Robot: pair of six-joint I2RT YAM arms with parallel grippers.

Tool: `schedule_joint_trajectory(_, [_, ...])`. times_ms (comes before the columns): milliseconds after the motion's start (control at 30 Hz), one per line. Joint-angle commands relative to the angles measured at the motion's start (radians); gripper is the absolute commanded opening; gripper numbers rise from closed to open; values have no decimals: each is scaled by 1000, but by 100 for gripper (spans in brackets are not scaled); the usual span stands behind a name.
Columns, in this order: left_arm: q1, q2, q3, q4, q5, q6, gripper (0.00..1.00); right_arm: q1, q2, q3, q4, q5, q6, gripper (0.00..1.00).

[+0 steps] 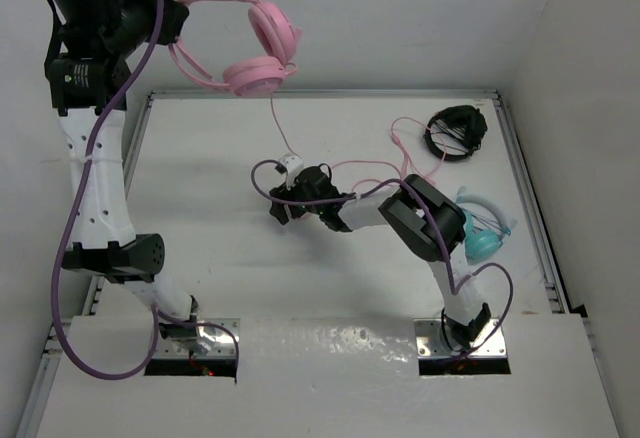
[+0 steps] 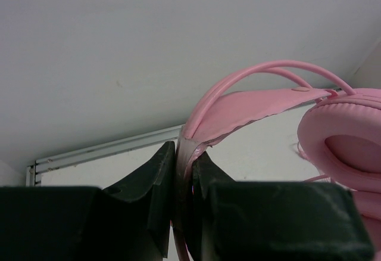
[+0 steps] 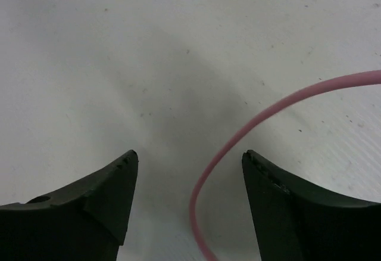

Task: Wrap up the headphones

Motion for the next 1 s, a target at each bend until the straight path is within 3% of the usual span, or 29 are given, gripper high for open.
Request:
schedule_joint_trajectory(0, [4, -34, 62, 75, 28, -75, 0, 27, 21, 46, 44, 32, 94, 67])
schedule_joint_trajectory(33, [4, -33, 64, 73, 38, -80, 0, 35, 36, 53, 47, 27, 97, 59])
schedule_joint_trajectory(67, [5, -33, 64, 72, 43, -89, 0, 39, 44, 65, 41, 21, 98, 30])
schedule_joint_trajectory(100, [5, -33, 62, 70, 49, -91, 0, 42, 47, 68, 34, 19, 103, 10])
schedule_joint_trajectory(133, [8, -33, 50, 73, 55, -94, 0, 47, 38, 63, 31, 22, 113, 0])
schedule_joint_trajectory(300, [20, -31, -45, 105, 72, -117, 0, 62, -96, -21, -41, -34, 74, 0])
schedule_joint_trajectory(533, [27, 42, -317, 239, 146, -207, 0, 264, -165, 388, -864, -84, -244, 0])
schedule_joint_trajectory(633, [24, 81, -434, 291, 172, -212, 0, 305, -139, 594, -1047, -115, -255, 0])
schedule_joint_trajectory(767, [-38, 93, -572, 313, 108, -48, 0, 305, -125, 866, -1209, -128, -268, 0])
schedule_joint_trajectory(967, [-160, 53, -784, 303, 69, 330, 0, 277, -241, 915, -1279, 114, -360, 0])
